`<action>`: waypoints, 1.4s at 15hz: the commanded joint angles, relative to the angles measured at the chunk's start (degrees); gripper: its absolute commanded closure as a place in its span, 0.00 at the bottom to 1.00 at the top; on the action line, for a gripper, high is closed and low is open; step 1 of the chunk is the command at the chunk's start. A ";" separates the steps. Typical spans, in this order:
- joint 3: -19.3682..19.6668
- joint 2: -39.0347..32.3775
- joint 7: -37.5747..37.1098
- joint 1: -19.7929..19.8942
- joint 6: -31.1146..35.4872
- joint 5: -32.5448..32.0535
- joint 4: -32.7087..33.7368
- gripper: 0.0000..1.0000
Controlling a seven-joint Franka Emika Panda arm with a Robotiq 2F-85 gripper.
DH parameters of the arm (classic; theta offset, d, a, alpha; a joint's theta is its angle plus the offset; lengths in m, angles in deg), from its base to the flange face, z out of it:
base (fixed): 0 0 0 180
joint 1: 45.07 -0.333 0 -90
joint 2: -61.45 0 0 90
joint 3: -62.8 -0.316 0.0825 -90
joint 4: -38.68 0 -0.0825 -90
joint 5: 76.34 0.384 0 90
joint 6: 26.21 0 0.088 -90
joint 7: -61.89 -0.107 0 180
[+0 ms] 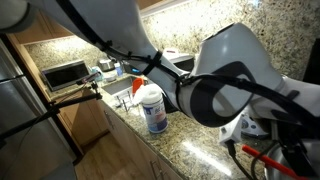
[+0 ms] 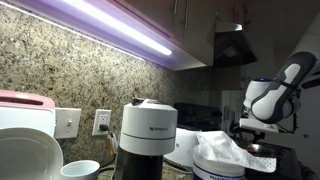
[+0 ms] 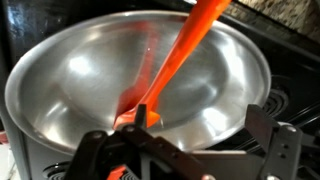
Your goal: Pick up the orange spoon and place it on the pan
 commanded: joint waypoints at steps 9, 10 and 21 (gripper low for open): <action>15.12 4.86 13.33 -25.13 7.87 -15.82 -22.08 0.00; 17.46 4.63 15.74 -27.85 10.51 -15.82 -24.45 0.00; 26.78 21.11 42.66 -29.82 29.87 -22.23 -35.41 0.00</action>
